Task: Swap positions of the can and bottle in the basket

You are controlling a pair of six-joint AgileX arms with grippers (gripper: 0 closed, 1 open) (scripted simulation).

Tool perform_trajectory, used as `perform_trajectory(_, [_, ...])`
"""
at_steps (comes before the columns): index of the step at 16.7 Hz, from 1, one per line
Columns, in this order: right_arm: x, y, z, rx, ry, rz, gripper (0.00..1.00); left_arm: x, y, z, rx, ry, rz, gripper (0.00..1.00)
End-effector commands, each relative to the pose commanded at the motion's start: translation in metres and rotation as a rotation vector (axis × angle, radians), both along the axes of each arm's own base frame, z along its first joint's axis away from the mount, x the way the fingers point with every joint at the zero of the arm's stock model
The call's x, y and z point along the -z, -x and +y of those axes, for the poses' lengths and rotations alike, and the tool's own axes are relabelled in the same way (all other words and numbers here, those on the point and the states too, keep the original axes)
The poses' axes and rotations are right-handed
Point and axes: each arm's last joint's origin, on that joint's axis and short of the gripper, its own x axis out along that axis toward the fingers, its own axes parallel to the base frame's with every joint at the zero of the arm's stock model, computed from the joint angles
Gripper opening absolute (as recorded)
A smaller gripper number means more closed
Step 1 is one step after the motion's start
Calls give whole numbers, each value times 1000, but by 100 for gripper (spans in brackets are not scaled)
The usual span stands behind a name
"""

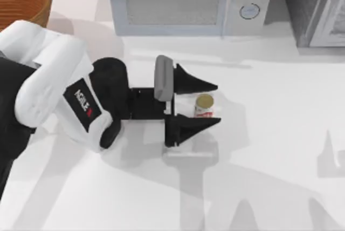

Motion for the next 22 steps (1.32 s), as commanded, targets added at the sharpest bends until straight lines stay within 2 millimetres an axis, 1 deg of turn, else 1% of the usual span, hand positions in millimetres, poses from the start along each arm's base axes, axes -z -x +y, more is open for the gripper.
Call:
perform_trajectory(9, [0, 0, 0, 0, 0, 0, 100, 0, -1, 1, -3, 0, 0, 100])
perform_trajectory(11, [0, 0, 0, 0, 0, 0, 100, -5, -1, 8, -40, -9, 27, 100])
perform_trajectory(12, [0, 0, 0, 0, 0, 0, 100, -11, -2, 14, -74, -17, 47, 100])
perform_trajectory(13, [0, 0, 0, 0, 0, 0, 100, -20, -2, 21, -116, -25, 67, 100])
perform_trajectory(15, [0, 0, 0, 0, 0, 0, 100, -44, -1, 38, -220, -40, 100, 100])
perform_trajectory(16, [0, 0, 0, 0, 0, 0, 100, -60, 1, 48, -280, -46, 111, 100])
perform_trajectory(18, [0, 0, 0, 0, 0, 0, 100, -98, 10, 70, -411, -54, 117, 100])
perform_trajectory(20, [0, 0, 0, 0, 0, 0, 100, -139, 29, 94, -553, -56, 108, 100])
perform_trajectory(22, [0, 0, 0, 0, 0, 0, 100, -175, 59, 118, -702, -56, 92, 100])
